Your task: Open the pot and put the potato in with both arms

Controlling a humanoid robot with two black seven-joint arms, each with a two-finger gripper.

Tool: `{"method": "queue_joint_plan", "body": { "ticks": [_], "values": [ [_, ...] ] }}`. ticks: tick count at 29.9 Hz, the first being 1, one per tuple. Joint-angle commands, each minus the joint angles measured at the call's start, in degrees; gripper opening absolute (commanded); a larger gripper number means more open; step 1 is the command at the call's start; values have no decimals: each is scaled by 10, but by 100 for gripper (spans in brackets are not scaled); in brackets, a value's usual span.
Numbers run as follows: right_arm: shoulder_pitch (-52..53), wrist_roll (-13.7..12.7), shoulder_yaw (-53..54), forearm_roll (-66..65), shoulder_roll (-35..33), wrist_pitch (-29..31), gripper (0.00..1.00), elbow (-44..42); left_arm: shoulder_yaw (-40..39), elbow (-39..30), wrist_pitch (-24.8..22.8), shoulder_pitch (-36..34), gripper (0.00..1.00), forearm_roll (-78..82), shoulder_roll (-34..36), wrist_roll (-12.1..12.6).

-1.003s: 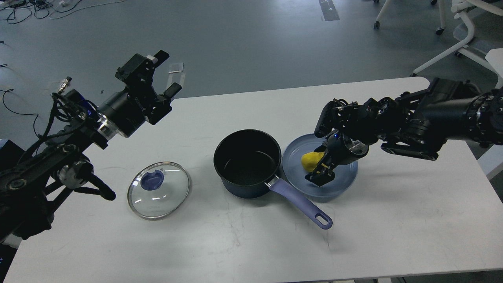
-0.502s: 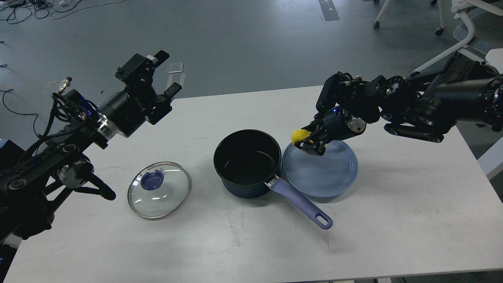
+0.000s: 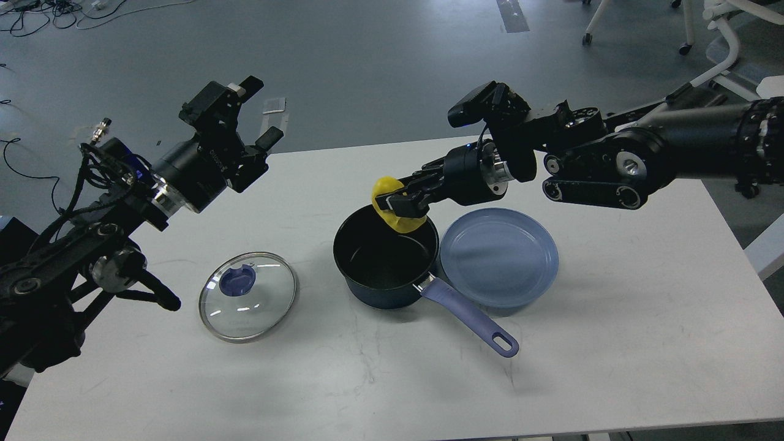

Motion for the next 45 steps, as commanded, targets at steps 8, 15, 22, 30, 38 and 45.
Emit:
{"method": "queue_joint_plan", "body": {
  "ticks": [8, 15, 22, 30, 38, 45],
  "values": [
    [-61, 0, 0, 14, 24, -3, 50, -15, -1, -1, 0, 1, 98, 0, -1, 0],
    [-60, 0, 0, 15, 8, -4, 82, -16, -1, -1, 0, 1, 98, 0, -1, 0],
    [-58, 0, 26, 17, -32, -4, 98, -8, -1, -1, 0, 1, 98, 0, -1, 0],
    [-65, 0, 142, 75, -108, -5, 98, -12, -3, -1, 0, 3, 98, -1, -2, 0],
    [-166, 0, 277, 301, -198, -1, 98, -12, -12, 0, 0, 14, 98, -25, -11, 0],
    [-301, 0, 391, 423, -245, 55, 99, -15, -23, 0, -8, 45, 98, -39, -22, 0]
  ]
}}
